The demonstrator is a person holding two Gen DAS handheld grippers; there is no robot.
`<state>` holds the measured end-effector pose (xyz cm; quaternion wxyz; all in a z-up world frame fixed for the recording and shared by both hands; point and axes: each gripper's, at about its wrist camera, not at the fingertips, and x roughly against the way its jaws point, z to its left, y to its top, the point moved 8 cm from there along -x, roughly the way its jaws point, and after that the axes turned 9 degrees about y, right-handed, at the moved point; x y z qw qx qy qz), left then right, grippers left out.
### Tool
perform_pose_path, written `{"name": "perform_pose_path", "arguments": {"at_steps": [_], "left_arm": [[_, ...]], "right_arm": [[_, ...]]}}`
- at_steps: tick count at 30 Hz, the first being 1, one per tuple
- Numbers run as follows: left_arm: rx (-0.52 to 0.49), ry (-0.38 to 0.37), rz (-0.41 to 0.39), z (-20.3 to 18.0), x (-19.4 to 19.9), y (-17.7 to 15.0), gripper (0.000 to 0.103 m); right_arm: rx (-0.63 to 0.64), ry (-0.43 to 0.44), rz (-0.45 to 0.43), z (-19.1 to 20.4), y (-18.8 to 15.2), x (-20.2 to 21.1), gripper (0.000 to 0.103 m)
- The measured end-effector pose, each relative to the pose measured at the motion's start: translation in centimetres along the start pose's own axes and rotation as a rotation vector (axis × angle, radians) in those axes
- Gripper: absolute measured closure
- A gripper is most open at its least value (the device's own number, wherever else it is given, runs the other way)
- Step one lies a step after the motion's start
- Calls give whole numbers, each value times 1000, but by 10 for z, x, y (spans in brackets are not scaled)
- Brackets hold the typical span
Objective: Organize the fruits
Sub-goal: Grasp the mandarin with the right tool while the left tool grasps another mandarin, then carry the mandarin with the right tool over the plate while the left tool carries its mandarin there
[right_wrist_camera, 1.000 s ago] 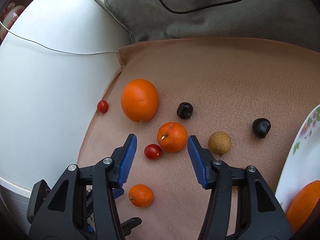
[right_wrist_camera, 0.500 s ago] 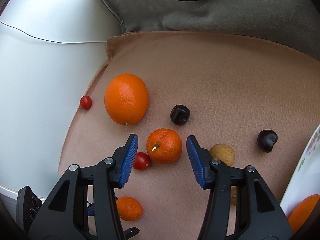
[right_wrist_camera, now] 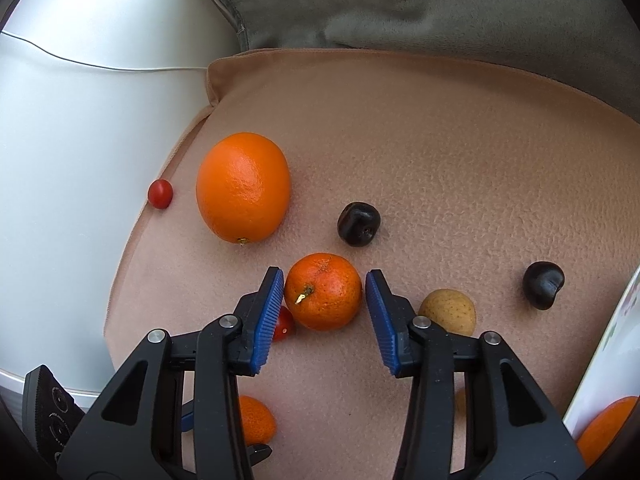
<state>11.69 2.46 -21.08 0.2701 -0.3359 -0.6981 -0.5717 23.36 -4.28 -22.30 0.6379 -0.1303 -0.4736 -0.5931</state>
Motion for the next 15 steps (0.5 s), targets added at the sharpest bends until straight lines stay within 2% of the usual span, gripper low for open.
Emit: {"name": "perform_pose_path", "arguments": {"at_steps": [15], "left_arm": [[14,-9,-11,2,2,2,67]], "right_arm": [[8,-3,-13,6,-1,-1,61]]}}
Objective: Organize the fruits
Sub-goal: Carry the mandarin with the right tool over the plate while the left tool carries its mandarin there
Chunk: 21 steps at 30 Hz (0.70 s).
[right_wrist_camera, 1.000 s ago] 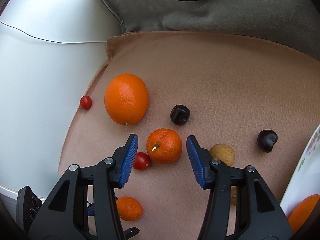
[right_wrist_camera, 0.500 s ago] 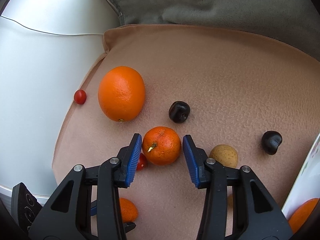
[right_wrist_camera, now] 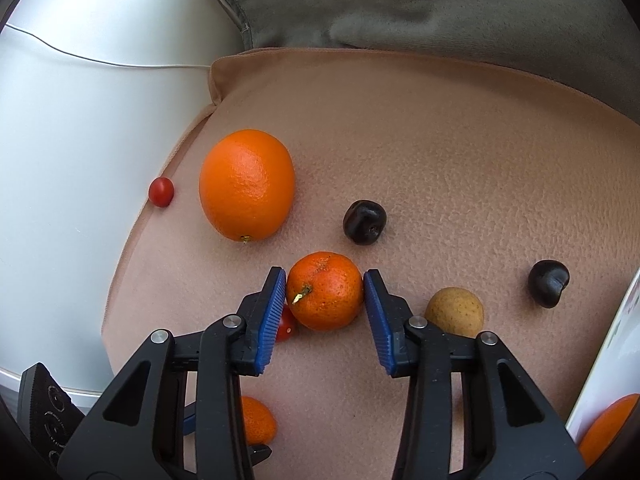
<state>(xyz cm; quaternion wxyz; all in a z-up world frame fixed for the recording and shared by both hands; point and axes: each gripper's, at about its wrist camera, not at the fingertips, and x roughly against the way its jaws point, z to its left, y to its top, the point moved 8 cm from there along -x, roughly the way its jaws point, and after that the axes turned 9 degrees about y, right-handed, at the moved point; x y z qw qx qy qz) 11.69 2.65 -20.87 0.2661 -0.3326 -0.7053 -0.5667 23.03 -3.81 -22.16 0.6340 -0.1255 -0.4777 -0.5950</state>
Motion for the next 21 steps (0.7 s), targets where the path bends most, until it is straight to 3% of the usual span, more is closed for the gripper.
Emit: {"name": "perform_pose_path", "arguments": {"at_steps": [21], "left_arm": [[13,7,-29,-1,10,7,68]], "right_arm": [[9,22,-83,11,0,42,62]]}}
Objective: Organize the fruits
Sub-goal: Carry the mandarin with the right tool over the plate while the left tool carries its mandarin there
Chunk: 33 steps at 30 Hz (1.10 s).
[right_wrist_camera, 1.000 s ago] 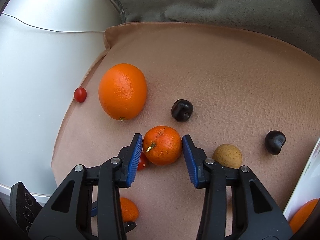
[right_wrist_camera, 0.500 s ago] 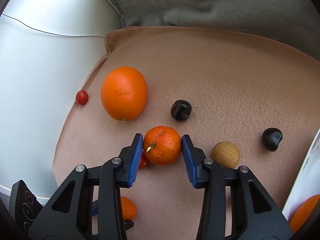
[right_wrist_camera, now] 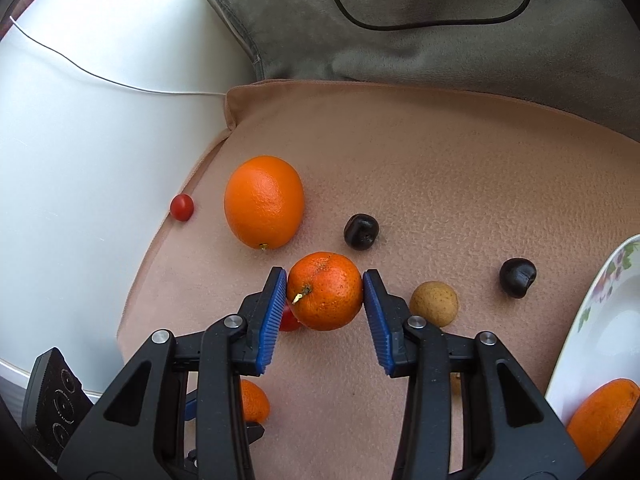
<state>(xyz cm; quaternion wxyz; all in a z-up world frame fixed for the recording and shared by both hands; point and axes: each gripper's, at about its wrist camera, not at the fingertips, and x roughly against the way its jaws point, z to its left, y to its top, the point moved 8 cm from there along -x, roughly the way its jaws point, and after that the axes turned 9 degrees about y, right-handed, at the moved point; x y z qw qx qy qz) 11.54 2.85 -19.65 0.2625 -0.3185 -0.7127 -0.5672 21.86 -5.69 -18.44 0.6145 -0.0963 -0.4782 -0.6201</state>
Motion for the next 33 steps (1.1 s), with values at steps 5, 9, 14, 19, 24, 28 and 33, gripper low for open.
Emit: {"name": "perform_pose_path", "arguments": {"at_steps": [5,9,14,19,24,28,33], "left_arm": [[-10,-9,-14,-8,3,7,68],[-27,-24,-25,-18,4,13,68],[-51,-50,-43,-36,6,21,68],[-74,-73,-59,-55,5,31,68],[-104,-96,-69,-76,1,41,68],[-127,-117,-74,-93,-3,47,68],[-156,-143,-77,-115,-10,55,68]], "right_arm": [[9,0,-50,-2,2,30,62],[0,3,-94,-7,4,59,62],[-4,-17,-159,-22,3,101,62],[-16,-58,-215,-42,-7,141,62],[-44,-102,-254,-67,-19,171,62],[-79,-137,-279,-91,-33,193,62],[-124,-180,-298,-120,-48,213,62]]}}
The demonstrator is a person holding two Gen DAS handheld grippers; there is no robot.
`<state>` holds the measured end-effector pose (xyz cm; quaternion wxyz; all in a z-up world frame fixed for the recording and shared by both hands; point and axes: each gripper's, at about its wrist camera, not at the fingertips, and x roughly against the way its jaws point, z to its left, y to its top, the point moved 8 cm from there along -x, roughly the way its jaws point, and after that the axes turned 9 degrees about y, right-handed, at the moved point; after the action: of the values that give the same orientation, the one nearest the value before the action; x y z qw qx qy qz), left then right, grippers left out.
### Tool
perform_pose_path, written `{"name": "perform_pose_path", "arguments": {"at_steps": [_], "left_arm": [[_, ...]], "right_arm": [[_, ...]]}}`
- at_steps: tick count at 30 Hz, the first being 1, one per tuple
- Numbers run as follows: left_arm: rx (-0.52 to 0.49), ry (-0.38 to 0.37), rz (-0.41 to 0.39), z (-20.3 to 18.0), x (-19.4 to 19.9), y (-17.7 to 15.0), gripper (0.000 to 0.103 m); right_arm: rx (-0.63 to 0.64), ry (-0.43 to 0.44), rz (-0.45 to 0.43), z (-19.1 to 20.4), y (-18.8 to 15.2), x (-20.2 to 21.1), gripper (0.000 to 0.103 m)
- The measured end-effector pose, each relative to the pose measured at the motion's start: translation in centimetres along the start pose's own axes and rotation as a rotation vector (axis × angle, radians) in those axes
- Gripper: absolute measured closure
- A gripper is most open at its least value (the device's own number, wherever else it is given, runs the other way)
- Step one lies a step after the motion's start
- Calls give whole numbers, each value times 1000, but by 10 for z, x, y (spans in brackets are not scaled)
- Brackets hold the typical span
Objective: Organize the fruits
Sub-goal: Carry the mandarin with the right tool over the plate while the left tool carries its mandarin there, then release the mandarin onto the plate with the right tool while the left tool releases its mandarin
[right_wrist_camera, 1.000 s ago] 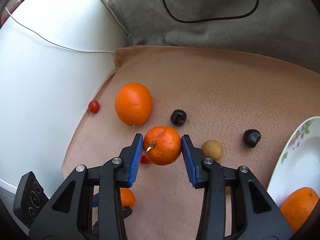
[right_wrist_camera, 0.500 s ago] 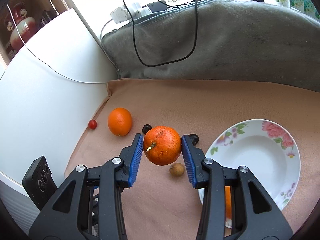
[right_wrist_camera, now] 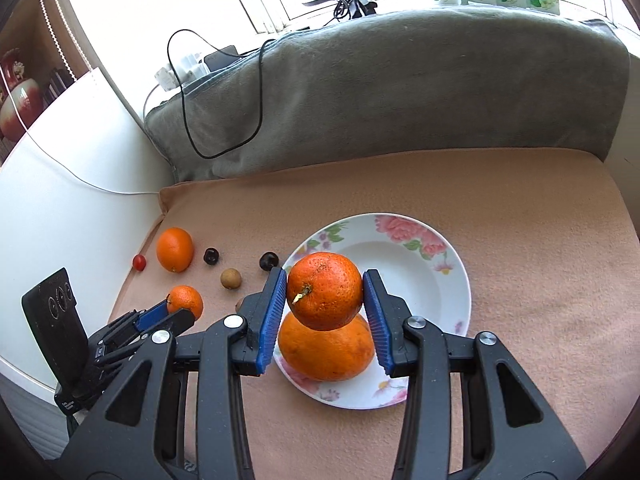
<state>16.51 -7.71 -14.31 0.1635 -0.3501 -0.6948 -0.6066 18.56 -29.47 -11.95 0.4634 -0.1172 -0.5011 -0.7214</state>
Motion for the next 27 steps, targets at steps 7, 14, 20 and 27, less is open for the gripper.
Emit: {"name": "perform_pose_path", "arguments": {"at_steps": [7,14,20,27], "left_arm": [[-27,-31,10,-23,-15,11,68],[-30,-45,26,-36,-27,20,68],[-41,-58,37,-46,-36,25,68],[-72,-70,41,-61,-42,28,67]], "right_arm": [[-56,-30,-3,-33,-11,10,62],[-90,-34,8,-50,-22,9,62],[-106,-26,15,-57,-26,7,62],[-117,-23,25,-60,-29,4,61]]}}
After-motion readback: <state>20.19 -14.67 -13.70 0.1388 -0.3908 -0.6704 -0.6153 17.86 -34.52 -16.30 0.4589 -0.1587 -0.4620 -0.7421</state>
